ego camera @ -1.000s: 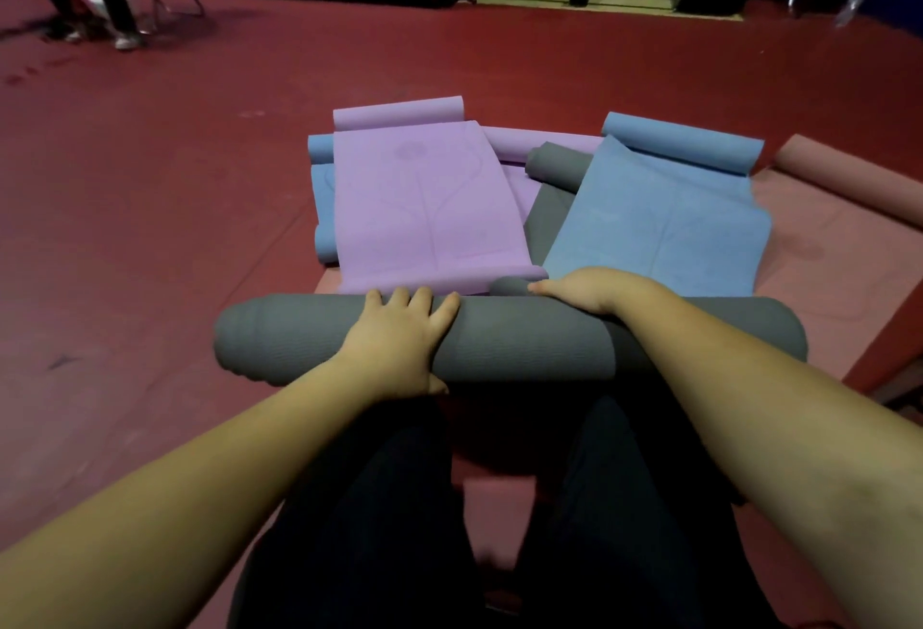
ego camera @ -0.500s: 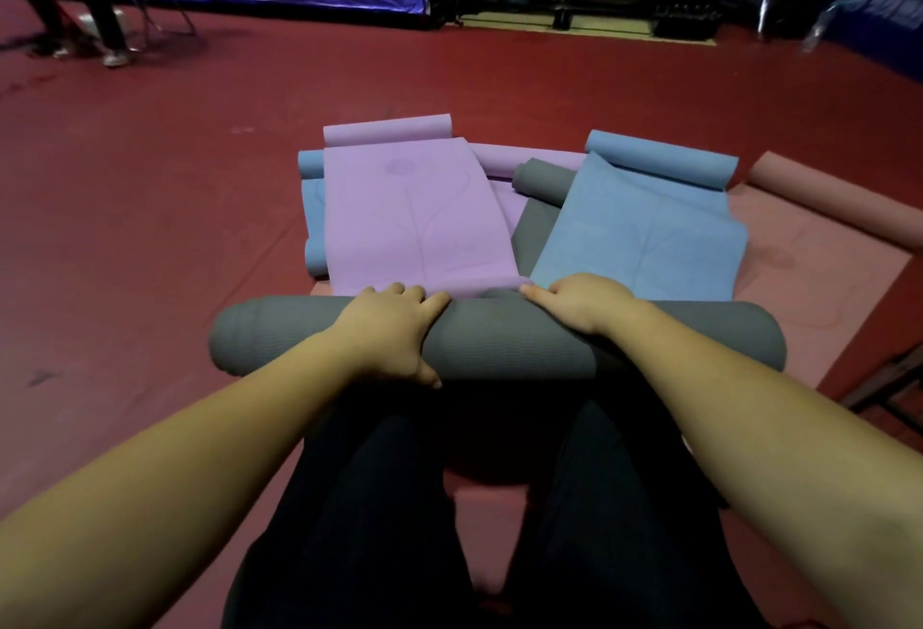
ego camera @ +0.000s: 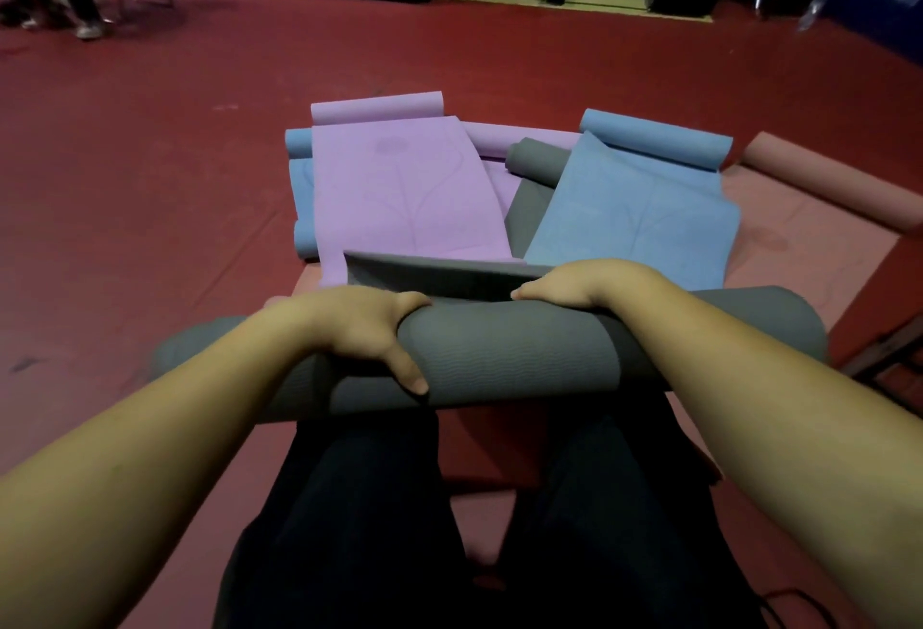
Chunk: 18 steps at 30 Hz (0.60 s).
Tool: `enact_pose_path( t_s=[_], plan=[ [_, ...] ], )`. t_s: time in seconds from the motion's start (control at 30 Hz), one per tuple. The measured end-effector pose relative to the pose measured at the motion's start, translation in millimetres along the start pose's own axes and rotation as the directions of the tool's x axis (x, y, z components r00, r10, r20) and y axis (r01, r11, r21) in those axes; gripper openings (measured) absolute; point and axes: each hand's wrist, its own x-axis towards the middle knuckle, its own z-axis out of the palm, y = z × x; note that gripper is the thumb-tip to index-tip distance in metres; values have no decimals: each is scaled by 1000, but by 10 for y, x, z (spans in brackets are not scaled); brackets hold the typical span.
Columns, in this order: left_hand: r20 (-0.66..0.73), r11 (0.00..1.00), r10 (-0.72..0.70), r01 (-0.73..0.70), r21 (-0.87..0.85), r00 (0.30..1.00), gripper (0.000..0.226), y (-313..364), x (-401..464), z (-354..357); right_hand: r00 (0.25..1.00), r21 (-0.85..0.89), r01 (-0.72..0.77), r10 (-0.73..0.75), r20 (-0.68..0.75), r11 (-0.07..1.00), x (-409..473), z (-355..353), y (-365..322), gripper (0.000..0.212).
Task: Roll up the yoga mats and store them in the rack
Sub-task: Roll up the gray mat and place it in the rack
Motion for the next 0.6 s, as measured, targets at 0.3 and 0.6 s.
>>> enact_pose_path(
  t_s=[0.3, 0.6],
  plan=[
    [226, 934, -39, 116, -338, 973, 71, -112, 259, -216, 937, -89, 40, -68, -341, 995, -123, 124, 186, 64],
    [124, 906, -3, 55, -419, 992, 55, -108, 373, -222, 916, -106, -31, -14, -402, 994, -69, 279, 218, 70]
  ],
)
